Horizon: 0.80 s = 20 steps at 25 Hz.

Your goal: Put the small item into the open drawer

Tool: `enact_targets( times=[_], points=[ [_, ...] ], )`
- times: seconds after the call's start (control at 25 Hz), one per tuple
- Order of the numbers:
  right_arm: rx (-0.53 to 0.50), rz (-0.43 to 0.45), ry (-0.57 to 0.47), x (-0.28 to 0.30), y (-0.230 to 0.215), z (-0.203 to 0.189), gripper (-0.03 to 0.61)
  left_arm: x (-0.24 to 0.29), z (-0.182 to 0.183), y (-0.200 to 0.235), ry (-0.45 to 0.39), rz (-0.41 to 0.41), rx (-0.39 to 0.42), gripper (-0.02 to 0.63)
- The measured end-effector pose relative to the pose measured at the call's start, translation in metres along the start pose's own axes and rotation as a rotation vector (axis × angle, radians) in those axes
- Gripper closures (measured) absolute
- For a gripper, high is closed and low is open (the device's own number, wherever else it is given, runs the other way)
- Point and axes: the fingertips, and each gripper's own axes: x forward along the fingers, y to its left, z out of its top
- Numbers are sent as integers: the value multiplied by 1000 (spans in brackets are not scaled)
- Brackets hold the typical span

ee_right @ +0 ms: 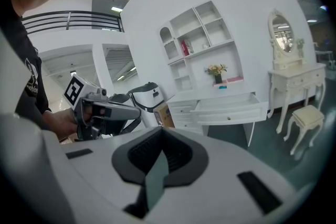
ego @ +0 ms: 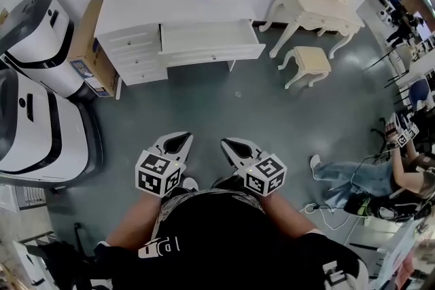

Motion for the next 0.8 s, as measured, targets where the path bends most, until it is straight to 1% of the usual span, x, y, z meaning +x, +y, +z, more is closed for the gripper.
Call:
enact_targets(
  times=[0.16,0.24,0.48,0.6,0.72,0.8],
  points=[
    [25,-20,12,4,8,-12,569,-6,-18,3,30,-24,-10,598],
    [36,-32,16,4,7,-12,569,-7,-19,6,32,-29,-16,598],
    [46,-65,-6,3,-11,-3,569,6,-8,16,17,-29,-16,598],
    [75,-78,-12,4,-27,-1,569,16,0,16,8,-26,-18,598],
    [109,-79,-33,11,-45,7,569,26,3,14,23,-29,-12,598],
    [112,-74,-47,16,-55,16,569,35,4,15,42,-29,-2,598]
  ],
)
